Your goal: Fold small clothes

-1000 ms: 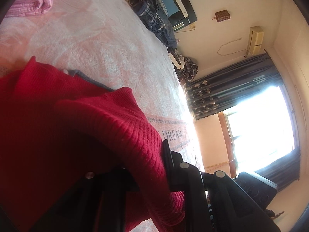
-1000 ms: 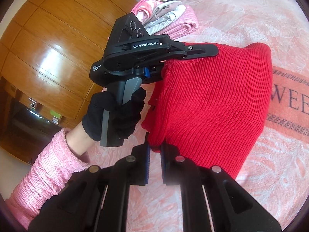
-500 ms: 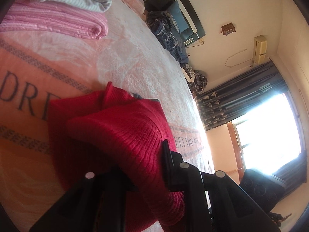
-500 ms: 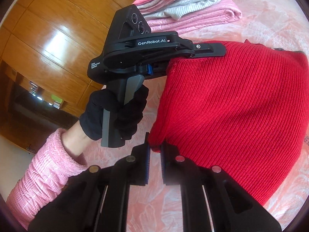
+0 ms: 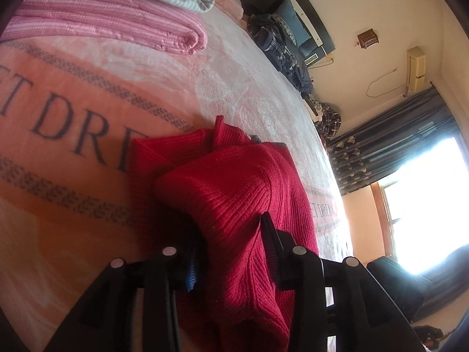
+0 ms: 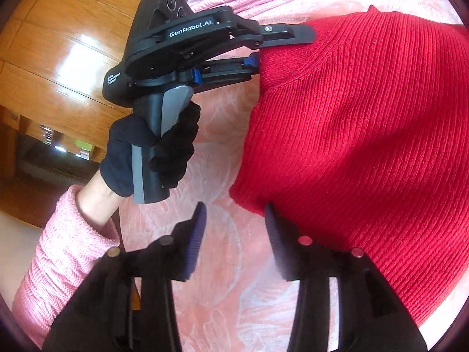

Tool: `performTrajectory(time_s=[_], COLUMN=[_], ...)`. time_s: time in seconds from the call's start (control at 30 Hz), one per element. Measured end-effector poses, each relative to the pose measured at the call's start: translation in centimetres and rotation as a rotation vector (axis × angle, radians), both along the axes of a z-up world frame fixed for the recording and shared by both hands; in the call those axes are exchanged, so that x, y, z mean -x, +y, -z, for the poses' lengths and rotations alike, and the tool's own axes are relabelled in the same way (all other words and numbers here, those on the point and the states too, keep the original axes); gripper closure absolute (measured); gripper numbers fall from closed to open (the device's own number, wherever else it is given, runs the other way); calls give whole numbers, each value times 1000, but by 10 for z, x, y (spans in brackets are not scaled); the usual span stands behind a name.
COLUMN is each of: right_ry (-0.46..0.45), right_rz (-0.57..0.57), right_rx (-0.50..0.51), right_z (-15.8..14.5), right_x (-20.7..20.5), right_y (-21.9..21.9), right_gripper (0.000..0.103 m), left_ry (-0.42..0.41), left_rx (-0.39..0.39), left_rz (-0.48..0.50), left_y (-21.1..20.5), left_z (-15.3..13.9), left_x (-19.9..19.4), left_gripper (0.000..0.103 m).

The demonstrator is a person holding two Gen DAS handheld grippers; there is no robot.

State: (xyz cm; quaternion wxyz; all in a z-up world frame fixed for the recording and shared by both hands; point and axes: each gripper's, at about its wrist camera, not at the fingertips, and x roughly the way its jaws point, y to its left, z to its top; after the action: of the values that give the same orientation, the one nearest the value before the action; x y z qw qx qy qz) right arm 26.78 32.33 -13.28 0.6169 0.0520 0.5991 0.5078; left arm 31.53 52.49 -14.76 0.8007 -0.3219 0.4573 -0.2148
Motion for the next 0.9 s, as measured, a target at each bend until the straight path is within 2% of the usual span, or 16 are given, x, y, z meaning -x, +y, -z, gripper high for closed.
performTrajectory(time_s=[0.13, 0.27, 0.33, 0.47, 0.57, 0.67, 0.77, 0.8, 0.83, 0.87, 0.9], right_ry=[10, -30, -30, 35, 102, 137, 143, 146, 150, 146, 133], right_rz=[33, 115, 180, 281, 300, 282, 292, 304, 315, 315, 308], right_rx=[-56, 47, 86, 89, 55, 33, 48, 46, 41, 40, 48], right_z=[-16, -21, -19, -3, 12, 21, 30, 30, 31, 29, 26], right_x=[-7, -10, -12, -21, -24, -25, -25, -25, -26, -24, -25], right_y=[-39, -96, -128, -168, -174, -165, -156, -156, -156, -154, -153], right_gripper=[56, 55, 55, 55, 55, 50, 49, 52, 56, 67, 82], left_ry=[-12, 24, 21, -8, -50, -9, 40, 55, 65, 74, 84], left_rx=[31, 54, 17, -58, -149, -239, -249, -230, -208, -192, -173], left_rz=[-12, 3, 23, 46, 68, 79, 76, 72, 68, 64, 63], left_y=[10, 2, -10, -35, -57, -76, -77, -75, -71, -67, -62], left_z=[-5, -1, -3, -18, -30, -24, -6, 0, 5, 8, 10], left_x=[25, 62, 77, 95, 99, 94, 90, 89, 89, 89, 88], left_gripper=[53, 53, 53, 50, 45, 44, 46, 51, 61, 65, 74])
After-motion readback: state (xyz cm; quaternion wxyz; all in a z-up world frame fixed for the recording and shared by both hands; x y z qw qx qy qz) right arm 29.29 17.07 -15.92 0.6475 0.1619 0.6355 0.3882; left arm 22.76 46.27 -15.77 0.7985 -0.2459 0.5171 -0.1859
